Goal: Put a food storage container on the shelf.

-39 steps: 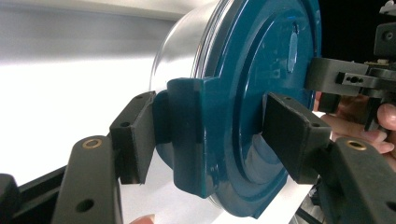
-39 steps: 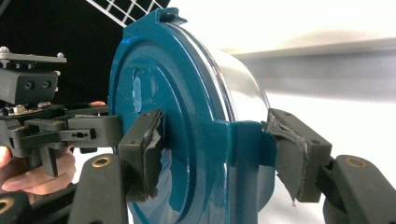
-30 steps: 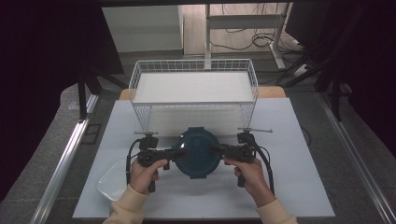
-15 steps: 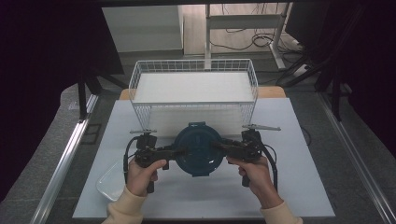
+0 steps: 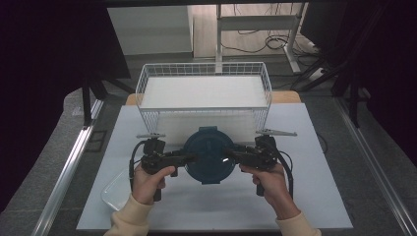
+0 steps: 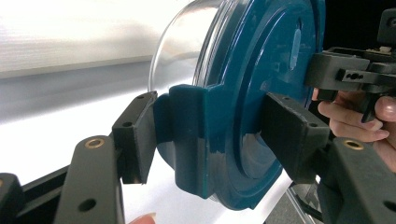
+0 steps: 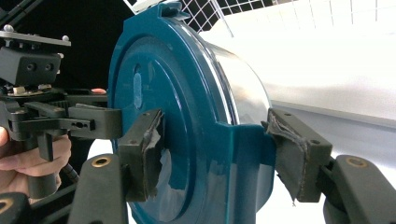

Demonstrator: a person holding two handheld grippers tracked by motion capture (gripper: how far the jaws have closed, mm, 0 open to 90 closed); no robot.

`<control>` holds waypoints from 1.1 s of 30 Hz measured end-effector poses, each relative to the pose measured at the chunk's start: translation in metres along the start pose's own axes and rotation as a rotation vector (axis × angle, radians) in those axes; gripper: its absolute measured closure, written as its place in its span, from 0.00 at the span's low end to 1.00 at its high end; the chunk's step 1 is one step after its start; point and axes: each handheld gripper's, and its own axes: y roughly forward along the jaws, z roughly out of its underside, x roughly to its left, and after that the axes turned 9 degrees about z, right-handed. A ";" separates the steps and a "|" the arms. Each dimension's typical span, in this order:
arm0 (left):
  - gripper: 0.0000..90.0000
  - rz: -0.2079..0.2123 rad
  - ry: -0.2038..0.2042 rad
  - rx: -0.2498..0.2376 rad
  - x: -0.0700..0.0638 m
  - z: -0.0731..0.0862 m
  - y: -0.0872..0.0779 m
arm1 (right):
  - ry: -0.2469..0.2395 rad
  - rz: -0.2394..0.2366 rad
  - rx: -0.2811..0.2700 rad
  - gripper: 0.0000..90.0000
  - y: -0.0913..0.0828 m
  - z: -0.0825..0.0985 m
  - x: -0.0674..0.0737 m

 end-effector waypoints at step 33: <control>0.43 0.026 0.052 -0.026 -0.027 -0.060 -0.010 | -0.040 -0.008 -0.052 0.43 -0.024 -0.058 0.008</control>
